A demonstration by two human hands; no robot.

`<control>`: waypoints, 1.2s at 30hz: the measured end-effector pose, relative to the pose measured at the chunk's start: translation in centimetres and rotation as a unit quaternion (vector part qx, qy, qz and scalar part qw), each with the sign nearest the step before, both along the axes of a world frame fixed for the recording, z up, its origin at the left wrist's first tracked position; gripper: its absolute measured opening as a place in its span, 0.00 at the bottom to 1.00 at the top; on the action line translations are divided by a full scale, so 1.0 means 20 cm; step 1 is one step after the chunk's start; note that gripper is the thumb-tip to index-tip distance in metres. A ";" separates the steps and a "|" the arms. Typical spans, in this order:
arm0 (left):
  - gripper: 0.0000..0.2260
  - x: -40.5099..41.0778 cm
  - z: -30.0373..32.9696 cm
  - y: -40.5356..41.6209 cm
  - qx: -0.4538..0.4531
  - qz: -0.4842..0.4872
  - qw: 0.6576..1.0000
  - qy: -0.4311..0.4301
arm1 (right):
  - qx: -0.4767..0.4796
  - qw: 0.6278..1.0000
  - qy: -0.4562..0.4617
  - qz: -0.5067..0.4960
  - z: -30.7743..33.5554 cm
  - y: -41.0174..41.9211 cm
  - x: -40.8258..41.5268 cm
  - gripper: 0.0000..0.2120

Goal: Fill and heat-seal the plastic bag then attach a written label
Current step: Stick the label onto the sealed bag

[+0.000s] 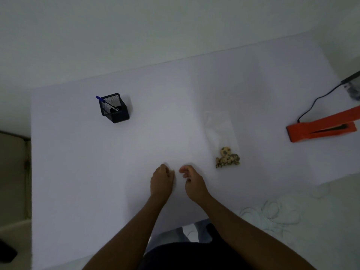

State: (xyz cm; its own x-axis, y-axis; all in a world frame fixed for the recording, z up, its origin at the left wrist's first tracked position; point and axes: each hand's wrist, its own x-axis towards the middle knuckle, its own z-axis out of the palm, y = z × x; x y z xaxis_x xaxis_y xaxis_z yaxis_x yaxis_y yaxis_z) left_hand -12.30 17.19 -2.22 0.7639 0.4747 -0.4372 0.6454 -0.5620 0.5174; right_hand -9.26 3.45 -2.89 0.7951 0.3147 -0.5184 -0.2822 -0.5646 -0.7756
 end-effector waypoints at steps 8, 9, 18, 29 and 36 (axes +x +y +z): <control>0.10 0.03 0.02 -0.01 0.007 -0.005 1.000 0.014 | 0.018 1.000 -0.001 0.006 0.02 0.01 0.01 0.26; 0.09 0.03 0.02 -0.01 0.011 -0.006 1.000 0.017 | 0.017 1.000 -0.001 0.006 0.02 0.01 0.01 0.26; 0.07 0.01 0.01 0.03 0.008 -0.026 1.000 0.005 | 0.029 1.000 -0.001 0.011 0.03 0.06 0.00 0.24; 0.04 0.03 0.03 0.04 -0.005 -0.028 1.000 0.004 | 0.027 1.000 0.002 0.001 0.03 0.11 0.00 0.21; 0.05 0.03 0.02 0.05 -0.037 -0.041 0.998 0.018 | 0.003 1.000 -0.011 0.008 0.02 0.10 0.01 0.22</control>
State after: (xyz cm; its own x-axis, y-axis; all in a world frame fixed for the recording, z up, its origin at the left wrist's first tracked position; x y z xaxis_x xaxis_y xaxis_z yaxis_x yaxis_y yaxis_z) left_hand -11.75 18.17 -1.82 0.7824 0.3757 -0.4967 0.6171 -0.5749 0.5372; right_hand -9.00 5.54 -2.40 0.8006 0.3316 -0.4991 -0.2560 -0.5638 -0.7853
